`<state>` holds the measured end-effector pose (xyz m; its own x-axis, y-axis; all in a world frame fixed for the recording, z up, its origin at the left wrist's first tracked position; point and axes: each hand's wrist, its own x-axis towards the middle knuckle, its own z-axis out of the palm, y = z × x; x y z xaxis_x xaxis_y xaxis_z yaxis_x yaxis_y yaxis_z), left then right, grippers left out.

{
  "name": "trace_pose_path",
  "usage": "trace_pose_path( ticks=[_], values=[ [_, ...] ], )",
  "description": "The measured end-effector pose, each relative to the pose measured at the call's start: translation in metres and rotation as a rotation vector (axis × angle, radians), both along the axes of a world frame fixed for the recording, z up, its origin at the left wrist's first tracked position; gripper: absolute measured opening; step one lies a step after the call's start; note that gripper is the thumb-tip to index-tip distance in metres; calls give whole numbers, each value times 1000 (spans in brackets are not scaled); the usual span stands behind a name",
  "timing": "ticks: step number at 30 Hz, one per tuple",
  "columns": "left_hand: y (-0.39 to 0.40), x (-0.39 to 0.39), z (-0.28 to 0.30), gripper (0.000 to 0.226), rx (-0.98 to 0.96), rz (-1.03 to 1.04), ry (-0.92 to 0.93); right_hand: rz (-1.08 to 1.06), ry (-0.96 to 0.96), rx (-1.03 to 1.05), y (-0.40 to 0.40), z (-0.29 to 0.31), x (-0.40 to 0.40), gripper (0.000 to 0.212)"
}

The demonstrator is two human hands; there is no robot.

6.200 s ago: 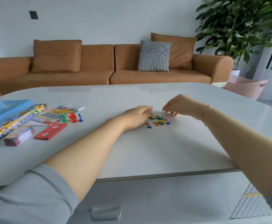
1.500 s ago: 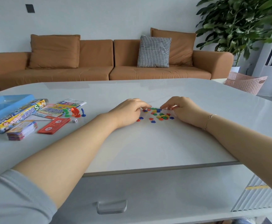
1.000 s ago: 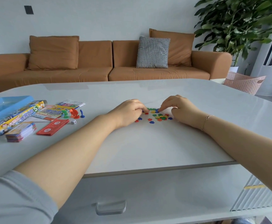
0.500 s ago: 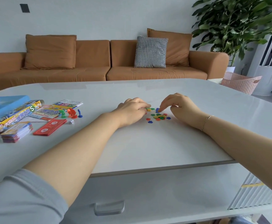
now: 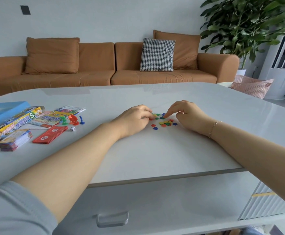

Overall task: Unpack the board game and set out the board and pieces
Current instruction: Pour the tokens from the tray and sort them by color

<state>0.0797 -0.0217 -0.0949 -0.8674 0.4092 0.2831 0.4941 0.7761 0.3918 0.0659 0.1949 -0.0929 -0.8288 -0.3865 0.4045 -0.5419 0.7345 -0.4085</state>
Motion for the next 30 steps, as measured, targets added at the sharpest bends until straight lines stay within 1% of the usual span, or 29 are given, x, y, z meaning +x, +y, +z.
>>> trace_pose_path(
  ticks=[3,6,10,14,17,20,23,28,30],
  values=[
    [0,-2,-2,38,38,14,-10,-22,2,16,0,0,-2,57],
    [-1,-1,-3,42,128,-3,2,-44,13,-18,0,0,-2,57],
    [-3,-1,-5,44,249,10,43,-55,20,4,0,0,-2,57],
    [-5,3,-3,50,322,-4,51,-112,91,-62,2,-1,0,56],
    [-4,7,-3,43,282,-29,93,-134,88,-17,3,0,6,54],
    [-1,12,-4,33,209,-99,110,-132,67,52,5,-1,8,52],
    [2,13,-6,33,151,-148,106,-116,37,104,7,-3,5,52],
    [2,9,-8,35,53,-134,123,-116,87,-71,9,0,11,52],
    [2,7,-8,33,50,-110,121,-83,75,-69,9,1,15,53]
  ],
)
